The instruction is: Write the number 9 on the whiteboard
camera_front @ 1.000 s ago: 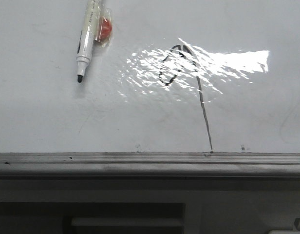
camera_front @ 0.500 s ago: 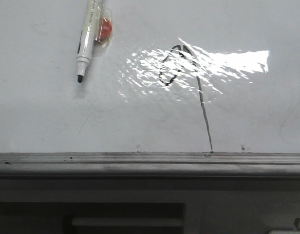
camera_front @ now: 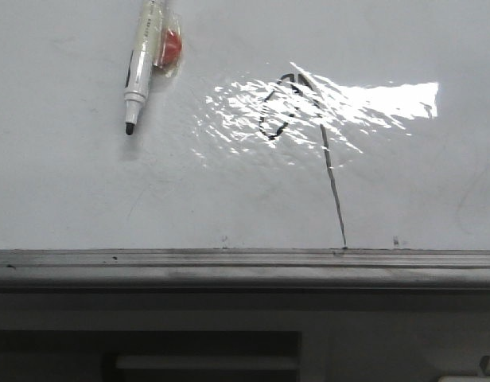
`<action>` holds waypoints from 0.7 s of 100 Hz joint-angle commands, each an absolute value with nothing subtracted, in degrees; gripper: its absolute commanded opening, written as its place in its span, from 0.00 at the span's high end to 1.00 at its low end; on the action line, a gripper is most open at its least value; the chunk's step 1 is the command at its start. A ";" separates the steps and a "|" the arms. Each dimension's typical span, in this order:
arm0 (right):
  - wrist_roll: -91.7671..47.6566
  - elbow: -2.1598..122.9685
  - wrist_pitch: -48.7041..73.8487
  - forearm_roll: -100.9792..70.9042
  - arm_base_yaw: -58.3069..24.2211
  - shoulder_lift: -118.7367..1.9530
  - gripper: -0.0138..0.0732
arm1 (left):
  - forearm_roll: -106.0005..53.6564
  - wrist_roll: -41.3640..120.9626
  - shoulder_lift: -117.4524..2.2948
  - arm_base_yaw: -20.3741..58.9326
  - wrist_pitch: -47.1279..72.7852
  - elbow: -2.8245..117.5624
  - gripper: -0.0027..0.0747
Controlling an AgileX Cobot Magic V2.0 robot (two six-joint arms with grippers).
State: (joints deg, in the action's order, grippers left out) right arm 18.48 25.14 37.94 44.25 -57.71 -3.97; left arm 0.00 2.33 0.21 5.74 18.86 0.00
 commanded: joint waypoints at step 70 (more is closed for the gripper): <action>18.52 22.86 33.86 48.79 -56.42 -4.63 0.89 | 0.00 1.68 1.74 5.67 15.60 -1.15 0.99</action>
